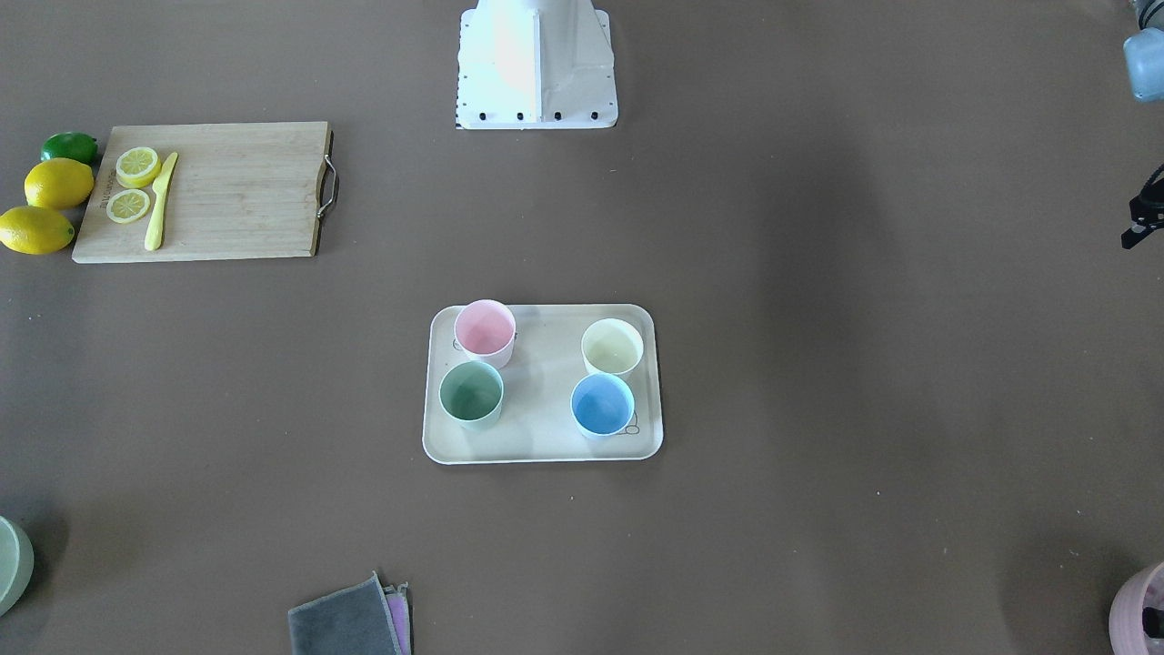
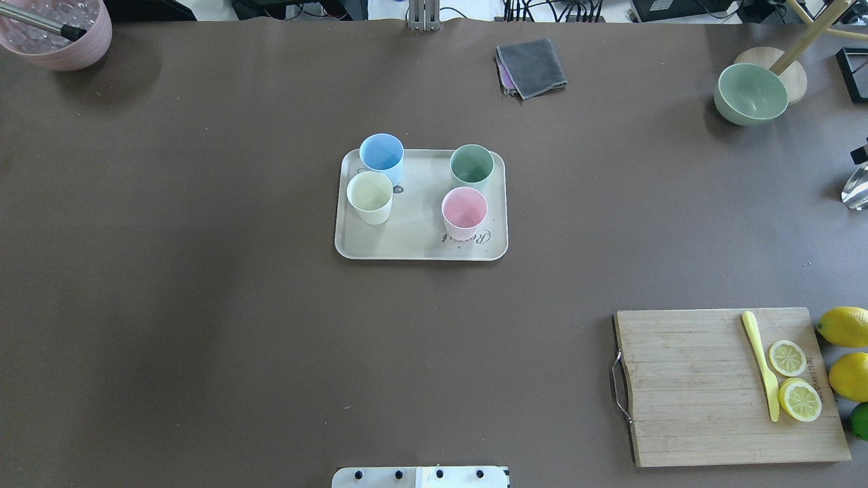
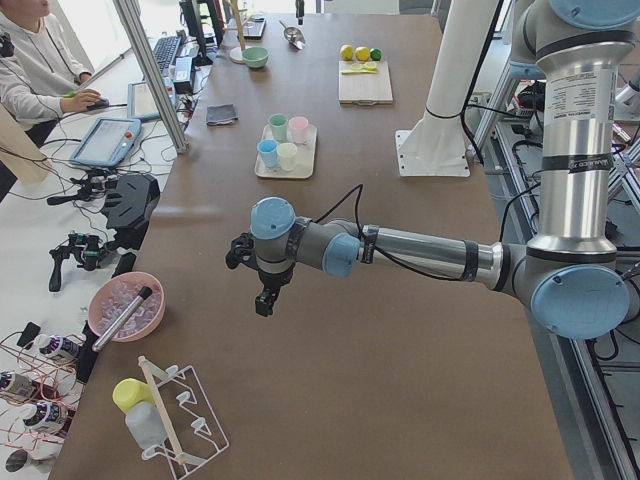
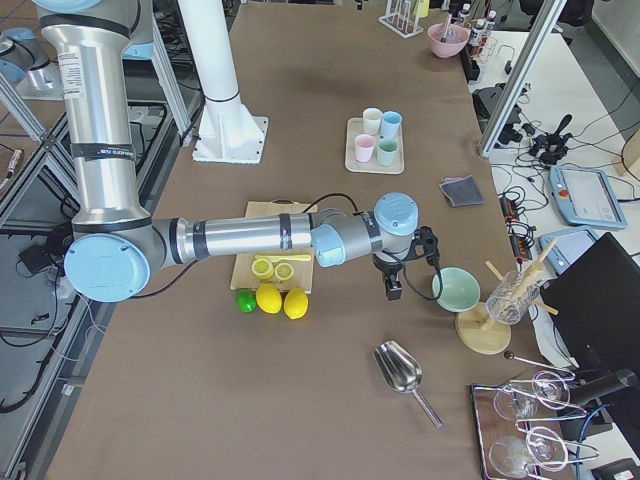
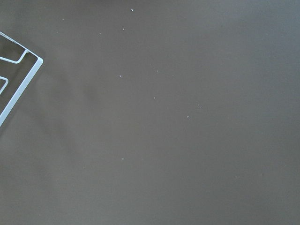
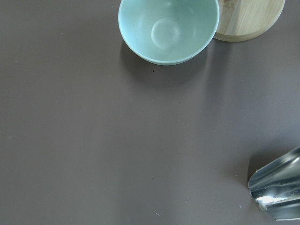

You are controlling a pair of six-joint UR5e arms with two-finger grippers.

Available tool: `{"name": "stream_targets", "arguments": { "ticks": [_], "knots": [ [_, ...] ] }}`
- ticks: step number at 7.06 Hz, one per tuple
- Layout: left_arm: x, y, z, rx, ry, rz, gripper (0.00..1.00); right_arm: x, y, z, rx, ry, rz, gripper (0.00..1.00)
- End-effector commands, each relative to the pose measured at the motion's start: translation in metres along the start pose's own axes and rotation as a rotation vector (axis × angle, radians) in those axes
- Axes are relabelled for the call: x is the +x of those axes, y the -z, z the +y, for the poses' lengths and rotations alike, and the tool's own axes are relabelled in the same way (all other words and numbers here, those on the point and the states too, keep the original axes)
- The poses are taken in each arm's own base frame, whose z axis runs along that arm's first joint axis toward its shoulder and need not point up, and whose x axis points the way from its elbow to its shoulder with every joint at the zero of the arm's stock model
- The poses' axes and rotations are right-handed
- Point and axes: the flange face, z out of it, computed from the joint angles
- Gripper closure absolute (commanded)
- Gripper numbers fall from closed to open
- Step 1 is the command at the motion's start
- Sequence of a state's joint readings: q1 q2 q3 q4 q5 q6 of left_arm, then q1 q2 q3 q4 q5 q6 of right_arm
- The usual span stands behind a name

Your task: Place all cups on tray

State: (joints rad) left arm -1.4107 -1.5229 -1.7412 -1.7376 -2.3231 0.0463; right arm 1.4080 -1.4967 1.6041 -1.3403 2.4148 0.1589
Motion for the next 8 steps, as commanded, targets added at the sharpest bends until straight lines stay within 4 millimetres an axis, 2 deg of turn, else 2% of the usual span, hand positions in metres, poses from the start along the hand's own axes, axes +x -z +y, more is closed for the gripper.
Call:
{"name": "stream_targets", "arguments": {
  "ticks": [1, 3, 6, 7, 8],
  "knots": [
    [0.002, 0.002, -0.004, 0.006, -0.009, -0.005, 0.02, -0.006, -0.002, -0.004, -0.003, 0.009, -0.004, 0.0],
    [0.006, 0.007, -0.002, 0.014, -0.017, -0.003, 0.02, -0.009, 0.001, -0.005, 0.002, 0.014, -0.007, 0.0],
    [0.006, 0.011, -0.003, 0.02, -0.02, -0.006, 0.02, -0.015, -0.006, -0.008, -0.009, 0.026, -0.011, 0.0],
    [-0.001, 0.002, 0.002, -0.001, -0.003, -0.004, 0.02, -0.018, -0.003, -0.009, -0.002, 0.03, -0.012, 0.0],
    [-0.001, 0.003, 0.012, 0.001, -0.005, -0.001, 0.02, -0.021, -0.007, -0.012, -0.011, 0.034, -0.014, 0.0]
  ]
}}
